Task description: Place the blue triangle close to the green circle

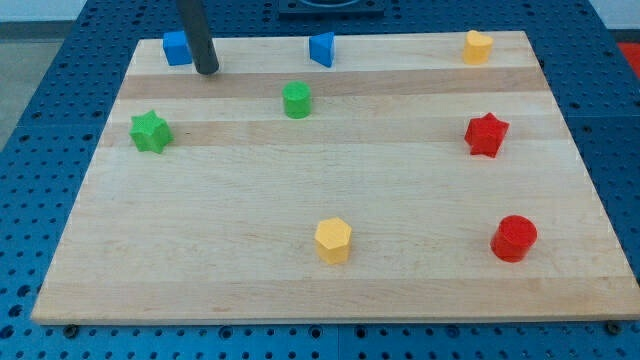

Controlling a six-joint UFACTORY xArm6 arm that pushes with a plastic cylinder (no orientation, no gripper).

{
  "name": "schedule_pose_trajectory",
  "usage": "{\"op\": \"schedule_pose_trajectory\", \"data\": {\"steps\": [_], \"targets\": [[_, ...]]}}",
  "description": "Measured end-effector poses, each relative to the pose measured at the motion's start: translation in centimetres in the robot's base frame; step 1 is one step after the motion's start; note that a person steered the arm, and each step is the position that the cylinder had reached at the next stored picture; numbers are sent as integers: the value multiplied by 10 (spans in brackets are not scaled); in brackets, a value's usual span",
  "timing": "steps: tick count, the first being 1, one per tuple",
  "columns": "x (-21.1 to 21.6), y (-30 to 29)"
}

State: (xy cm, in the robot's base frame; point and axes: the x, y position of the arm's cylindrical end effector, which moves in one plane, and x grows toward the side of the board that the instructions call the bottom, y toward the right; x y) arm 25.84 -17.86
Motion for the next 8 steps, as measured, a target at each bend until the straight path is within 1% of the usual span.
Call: {"op": "schedule_pose_trajectory", "data": {"steps": [3, 5, 6, 8], "targets": [[-1, 10], [-30, 23], [-45, 41], [-66, 99]]}}
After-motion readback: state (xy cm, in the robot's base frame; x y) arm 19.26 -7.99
